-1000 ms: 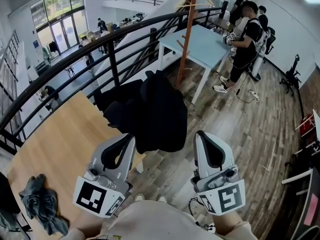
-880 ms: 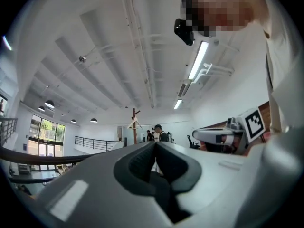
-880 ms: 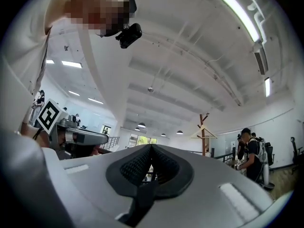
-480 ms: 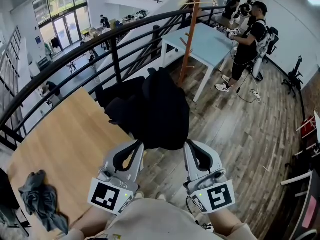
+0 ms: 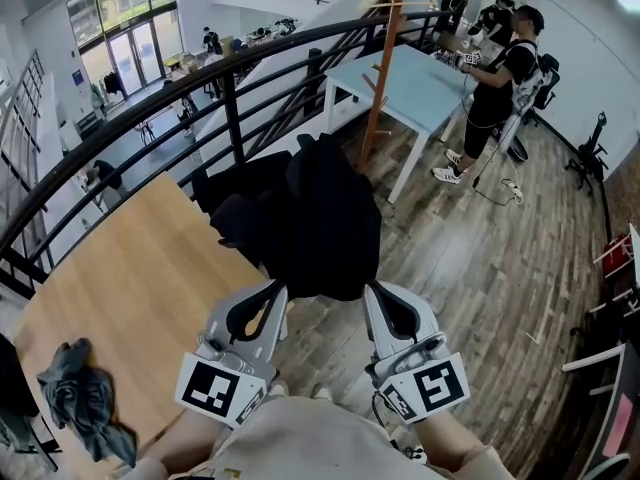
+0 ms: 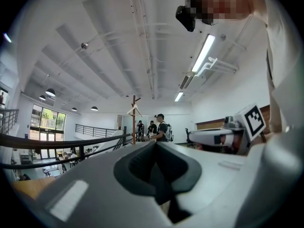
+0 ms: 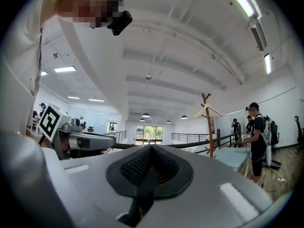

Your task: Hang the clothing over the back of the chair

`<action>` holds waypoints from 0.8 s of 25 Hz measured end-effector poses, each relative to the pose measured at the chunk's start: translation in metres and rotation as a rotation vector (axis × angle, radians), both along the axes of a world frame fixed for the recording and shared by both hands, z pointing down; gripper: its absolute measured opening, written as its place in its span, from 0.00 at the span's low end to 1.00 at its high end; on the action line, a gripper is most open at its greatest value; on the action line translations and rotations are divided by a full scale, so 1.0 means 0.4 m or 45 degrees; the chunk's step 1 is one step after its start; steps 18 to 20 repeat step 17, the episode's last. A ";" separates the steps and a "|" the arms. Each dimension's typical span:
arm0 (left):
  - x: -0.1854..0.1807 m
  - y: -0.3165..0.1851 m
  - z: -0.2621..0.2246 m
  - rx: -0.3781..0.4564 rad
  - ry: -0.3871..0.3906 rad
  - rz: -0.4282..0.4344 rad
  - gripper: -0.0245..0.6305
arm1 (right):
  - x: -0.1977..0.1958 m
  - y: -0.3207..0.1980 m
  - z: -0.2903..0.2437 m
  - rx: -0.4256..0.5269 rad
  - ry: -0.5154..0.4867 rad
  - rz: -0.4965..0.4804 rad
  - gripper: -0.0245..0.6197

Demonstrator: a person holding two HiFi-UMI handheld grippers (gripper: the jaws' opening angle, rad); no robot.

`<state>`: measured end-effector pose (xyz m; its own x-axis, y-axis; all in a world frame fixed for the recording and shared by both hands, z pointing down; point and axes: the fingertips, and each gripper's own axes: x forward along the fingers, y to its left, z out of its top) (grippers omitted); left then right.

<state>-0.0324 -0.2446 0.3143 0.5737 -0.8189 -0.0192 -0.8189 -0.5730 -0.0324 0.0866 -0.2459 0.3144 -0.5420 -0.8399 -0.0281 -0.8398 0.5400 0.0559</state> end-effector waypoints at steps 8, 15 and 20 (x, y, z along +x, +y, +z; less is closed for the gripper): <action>-0.007 -0.009 0.012 -0.017 -0.004 -0.001 0.04 | -0.011 -0.006 -0.005 0.004 -0.002 -0.003 0.04; -0.010 -0.021 0.024 -0.044 -0.031 -0.011 0.04 | -0.016 -0.012 -0.007 0.008 0.010 0.001 0.04; -0.012 -0.022 0.024 -0.043 -0.034 -0.011 0.04 | -0.018 -0.013 -0.006 0.012 0.018 0.005 0.04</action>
